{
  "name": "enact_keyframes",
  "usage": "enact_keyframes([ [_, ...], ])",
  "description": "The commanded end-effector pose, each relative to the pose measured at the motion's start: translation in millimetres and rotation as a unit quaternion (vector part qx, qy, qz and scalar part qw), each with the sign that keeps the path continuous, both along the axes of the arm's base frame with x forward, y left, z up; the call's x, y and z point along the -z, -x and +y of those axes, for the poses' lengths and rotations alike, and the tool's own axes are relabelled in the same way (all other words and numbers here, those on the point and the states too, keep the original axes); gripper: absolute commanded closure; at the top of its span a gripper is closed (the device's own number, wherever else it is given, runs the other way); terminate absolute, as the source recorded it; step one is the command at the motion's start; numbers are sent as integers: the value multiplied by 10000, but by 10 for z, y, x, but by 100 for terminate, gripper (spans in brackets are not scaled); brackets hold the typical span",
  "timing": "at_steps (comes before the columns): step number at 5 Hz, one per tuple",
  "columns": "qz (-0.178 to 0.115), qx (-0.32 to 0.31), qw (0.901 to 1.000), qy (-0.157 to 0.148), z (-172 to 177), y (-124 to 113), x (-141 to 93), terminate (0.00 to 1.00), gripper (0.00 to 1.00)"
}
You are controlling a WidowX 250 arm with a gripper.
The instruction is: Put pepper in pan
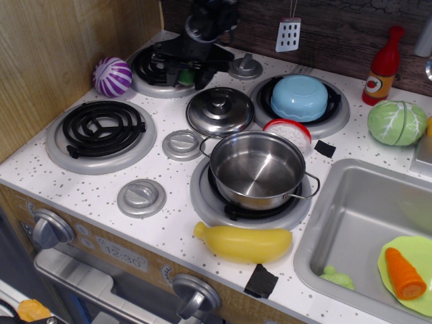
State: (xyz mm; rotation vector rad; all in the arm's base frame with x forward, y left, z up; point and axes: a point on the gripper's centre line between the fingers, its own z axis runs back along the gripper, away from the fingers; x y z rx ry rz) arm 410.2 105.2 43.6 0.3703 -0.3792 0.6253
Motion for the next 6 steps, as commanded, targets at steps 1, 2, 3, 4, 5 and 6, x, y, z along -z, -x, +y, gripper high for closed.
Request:
enact_keyframes([
  [1, -199, -523, 9980, -283, -443, 220, -699, 0, 100],
  [2, -24, -882, 9960, -172, -757, 453, -816, 0, 100],
  [3, 142, -1278, 9916, 164, -1134, 714, -786, 0, 100],
  [4, 228, -1360, 9892, 500, -1441, 892, -695, 0, 100],
  [5, 292, -1444, 9863, 737, -1715, 972, -574, 0, 100],
  [6, 349, -1182, 9879, 938, -1792, 1092, -514, 0, 100],
])
